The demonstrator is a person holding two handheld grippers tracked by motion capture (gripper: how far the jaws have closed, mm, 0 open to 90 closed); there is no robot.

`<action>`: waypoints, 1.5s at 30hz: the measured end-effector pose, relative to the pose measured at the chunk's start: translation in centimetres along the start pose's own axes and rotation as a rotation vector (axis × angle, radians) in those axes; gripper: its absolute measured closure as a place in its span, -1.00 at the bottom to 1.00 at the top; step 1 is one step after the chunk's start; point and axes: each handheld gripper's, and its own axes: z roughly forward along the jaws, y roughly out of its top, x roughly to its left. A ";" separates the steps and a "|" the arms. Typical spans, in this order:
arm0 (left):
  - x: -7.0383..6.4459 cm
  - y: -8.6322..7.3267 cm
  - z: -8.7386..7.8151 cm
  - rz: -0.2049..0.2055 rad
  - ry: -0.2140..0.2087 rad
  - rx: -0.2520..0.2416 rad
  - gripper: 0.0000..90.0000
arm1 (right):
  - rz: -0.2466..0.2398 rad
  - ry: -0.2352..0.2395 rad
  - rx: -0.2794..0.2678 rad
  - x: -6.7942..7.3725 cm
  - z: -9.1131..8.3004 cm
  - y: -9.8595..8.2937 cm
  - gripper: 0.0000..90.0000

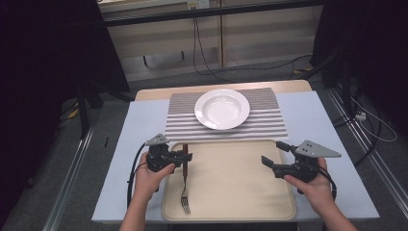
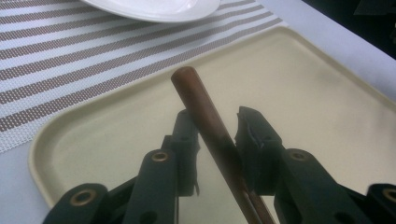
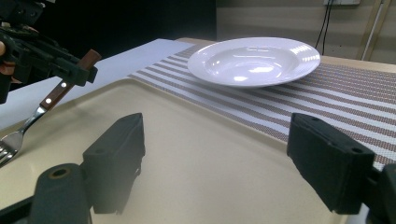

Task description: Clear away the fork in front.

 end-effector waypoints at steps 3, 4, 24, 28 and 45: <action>0.5 -0.4 0.2 -0.020 0.002 -0.004 0.53 | 0.009 -0.001 0.002 -0.1 0.0 -0.1 -0.57; 0.6 -0.6 0.2 -0.026 0.009 -0.006 0.52 | 0.010 0.000 0.004 -0.2 0.0 -0.2 -0.57; 1.8 -1.9 0.1 -0.052 0.050 -0.001 0.42 | 0.045 -0.005 -0.010 -0.4 -0.6 -0.3 -0.57; 2.0 -2.1 0.1 -0.068 0.061 -0.006 0.40 | 0.040 -0.002 -0.006 -0.4 -0.5 -0.4 -0.57; 1.9 -2.3 -1.8 -0.053 0.104 -0.056 0.08 | 0.015 -0.008 0.029 -0.1 -0.5 -0.5 -0.60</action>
